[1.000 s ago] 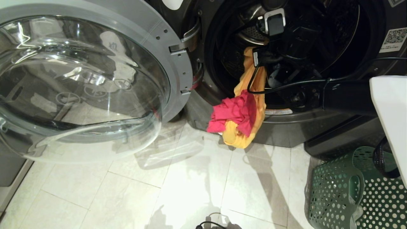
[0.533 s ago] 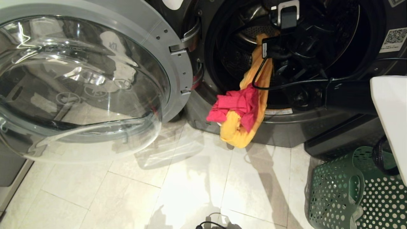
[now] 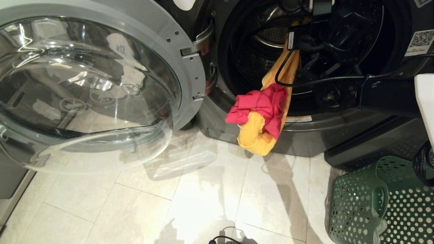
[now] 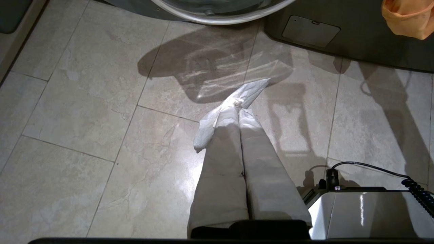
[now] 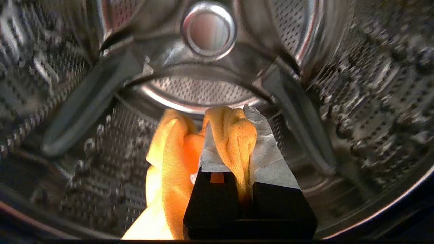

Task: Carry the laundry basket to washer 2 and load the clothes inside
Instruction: Place the clothes into the washing machine

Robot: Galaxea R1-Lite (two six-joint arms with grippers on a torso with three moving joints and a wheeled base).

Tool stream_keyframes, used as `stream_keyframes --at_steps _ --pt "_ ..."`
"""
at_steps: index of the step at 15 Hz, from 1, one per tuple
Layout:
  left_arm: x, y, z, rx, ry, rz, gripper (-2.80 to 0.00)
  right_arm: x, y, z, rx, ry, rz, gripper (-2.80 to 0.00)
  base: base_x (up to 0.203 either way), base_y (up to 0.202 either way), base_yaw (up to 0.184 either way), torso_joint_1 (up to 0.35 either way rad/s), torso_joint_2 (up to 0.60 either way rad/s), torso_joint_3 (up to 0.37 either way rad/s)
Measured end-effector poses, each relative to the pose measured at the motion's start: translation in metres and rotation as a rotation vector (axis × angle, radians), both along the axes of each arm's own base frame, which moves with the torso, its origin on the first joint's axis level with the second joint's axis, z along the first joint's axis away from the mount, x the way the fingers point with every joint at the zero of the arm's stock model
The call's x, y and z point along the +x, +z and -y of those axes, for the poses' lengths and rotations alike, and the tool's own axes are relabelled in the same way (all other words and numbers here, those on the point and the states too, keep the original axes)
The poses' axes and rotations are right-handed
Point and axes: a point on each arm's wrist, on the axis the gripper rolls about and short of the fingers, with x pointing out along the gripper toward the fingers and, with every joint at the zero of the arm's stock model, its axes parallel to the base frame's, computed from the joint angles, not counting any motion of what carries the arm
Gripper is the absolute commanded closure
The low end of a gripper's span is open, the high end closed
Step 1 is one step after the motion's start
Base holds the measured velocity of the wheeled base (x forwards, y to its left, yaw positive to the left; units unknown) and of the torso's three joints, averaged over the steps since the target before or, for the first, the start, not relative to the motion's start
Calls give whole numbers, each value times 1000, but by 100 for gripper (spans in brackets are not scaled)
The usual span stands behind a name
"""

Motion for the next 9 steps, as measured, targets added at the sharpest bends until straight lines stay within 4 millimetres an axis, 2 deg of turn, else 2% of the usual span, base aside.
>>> stream_keyframes --at_steps 9 --pt "0 0 0 0 0 0 0 -9 11 4 10 -2 27 0 0 0 0 0 0 0"
